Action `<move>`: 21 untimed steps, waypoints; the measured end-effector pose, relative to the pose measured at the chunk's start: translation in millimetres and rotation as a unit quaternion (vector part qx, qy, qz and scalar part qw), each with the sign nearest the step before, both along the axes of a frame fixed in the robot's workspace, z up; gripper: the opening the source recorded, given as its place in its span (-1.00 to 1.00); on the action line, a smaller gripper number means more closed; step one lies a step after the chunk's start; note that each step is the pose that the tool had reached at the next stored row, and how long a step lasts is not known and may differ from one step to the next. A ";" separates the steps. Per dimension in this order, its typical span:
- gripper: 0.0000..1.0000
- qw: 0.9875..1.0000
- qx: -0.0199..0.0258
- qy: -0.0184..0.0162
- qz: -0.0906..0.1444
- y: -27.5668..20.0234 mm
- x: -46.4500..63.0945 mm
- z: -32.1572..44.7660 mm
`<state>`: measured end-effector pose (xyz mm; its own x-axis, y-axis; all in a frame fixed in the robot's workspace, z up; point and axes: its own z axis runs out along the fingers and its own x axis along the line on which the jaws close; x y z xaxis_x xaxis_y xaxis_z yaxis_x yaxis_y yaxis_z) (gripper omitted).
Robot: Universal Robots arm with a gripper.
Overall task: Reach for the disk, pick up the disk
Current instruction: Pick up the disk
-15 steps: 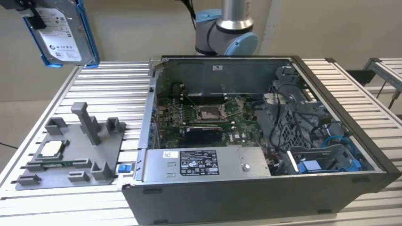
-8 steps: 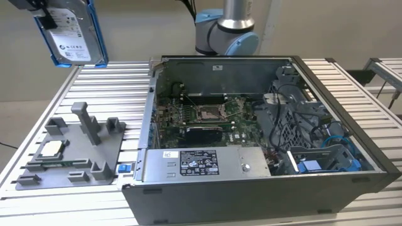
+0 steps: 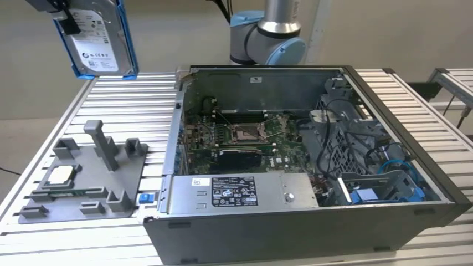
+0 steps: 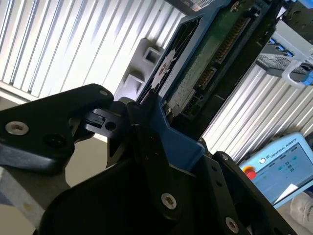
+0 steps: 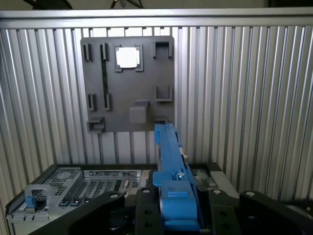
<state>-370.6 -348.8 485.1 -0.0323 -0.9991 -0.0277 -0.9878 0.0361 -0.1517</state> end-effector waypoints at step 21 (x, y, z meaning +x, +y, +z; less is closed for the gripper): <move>-1.00 1.000 0.000 0.001 0.000 0.0 50.9 0.0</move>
<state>-319.7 -348.8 485.1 -0.0324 -0.9991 -0.0276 -0.9879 0.0361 -0.1506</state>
